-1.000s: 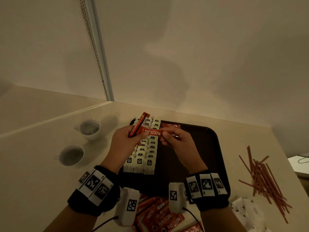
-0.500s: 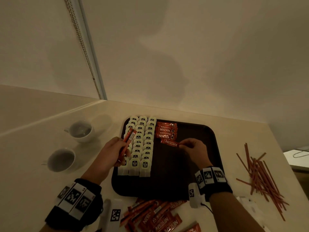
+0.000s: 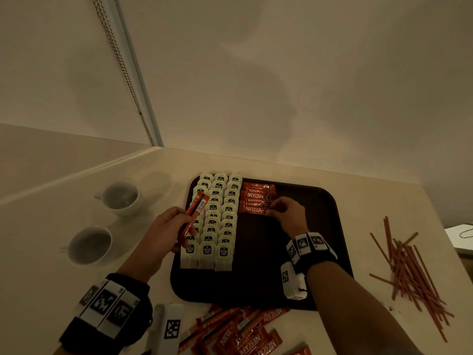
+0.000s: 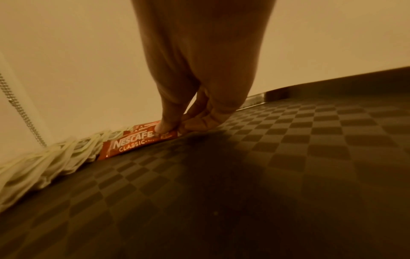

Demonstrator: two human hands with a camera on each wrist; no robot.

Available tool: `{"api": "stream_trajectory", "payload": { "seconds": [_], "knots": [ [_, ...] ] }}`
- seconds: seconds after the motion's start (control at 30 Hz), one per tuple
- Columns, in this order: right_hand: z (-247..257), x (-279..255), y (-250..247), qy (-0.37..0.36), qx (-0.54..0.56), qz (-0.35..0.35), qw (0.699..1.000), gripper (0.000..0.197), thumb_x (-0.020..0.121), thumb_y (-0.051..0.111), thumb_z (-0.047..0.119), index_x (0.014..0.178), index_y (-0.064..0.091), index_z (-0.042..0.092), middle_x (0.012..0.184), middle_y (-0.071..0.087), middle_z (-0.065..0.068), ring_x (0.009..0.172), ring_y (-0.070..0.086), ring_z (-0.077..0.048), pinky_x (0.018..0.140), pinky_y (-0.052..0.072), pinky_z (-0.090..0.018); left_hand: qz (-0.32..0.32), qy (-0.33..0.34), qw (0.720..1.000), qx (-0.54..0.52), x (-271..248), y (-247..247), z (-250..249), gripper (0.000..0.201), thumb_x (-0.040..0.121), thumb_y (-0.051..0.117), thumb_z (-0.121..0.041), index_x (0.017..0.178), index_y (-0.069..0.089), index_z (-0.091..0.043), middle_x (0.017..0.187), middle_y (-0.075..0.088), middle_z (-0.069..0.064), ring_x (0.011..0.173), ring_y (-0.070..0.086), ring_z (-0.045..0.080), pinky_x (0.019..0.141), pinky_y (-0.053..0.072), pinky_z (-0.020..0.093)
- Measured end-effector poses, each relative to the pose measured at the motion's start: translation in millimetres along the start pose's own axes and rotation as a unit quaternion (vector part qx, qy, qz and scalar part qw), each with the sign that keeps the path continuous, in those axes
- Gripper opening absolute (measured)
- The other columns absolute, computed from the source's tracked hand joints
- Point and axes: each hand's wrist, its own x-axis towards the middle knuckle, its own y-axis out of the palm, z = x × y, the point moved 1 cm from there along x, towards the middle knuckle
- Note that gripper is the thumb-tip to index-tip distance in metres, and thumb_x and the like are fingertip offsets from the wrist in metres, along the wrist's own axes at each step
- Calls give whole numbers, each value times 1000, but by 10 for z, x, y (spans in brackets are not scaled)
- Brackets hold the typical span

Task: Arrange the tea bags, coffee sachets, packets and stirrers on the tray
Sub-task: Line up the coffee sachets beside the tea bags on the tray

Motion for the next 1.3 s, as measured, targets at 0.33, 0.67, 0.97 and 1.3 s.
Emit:
{"api": "stream_trajectory", "payload": {
  "seconds": [0.33, 0.67, 0.97, 1.3],
  "knots": [
    [5, 42, 29, -3, -17, -4, 1000, 19, 78, 73, 14, 92, 61, 19, 92, 57, 11, 84, 52, 0, 66, 35, -10, 1, -2, 1000, -1, 41, 16, -13, 15, 96, 43, -11, 93, 57, -7, 66, 62, 6, 45, 48, 12, 48, 31, 24],
    [3, 53, 33, 8, -14, -9, 1000, 24, 78, 74, 16, 96, 59, 18, 95, 57, 9, 88, 54, -4, 83, 46, -21, 8, 19, 1000, -1, 81, 42, 17, 11, 95, 51, -14, 96, 59, -6, 73, 68, 9, 50, 53, 14, 47, 37, 22],
    [972, -519, 23, -91, 282, 242, 924, 21, 97, 45, 24, 101, 63, 15, 90, 62, -3, 74, 62, -12, 69, 54, -22, -24, 210, 974, 84, 162, 211, -150, 16, 80, 73, -8, 80, 71, -25, 74, 68, -9, 67, 62, 9, 64, 49, 19],
    [968, -624, -149, -202, 198, 151, 947, 24, 84, 65, 4, 102, 63, 19, 105, 63, -9, 99, 61, -22, 81, 55, -30, -11, 195, 980, -29, 122, 206, -265, 26, 77, 74, -5, 102, 72, -13, 94, 74, 3, 90, 70, 15, 83, 55, 21]
  ]
}}
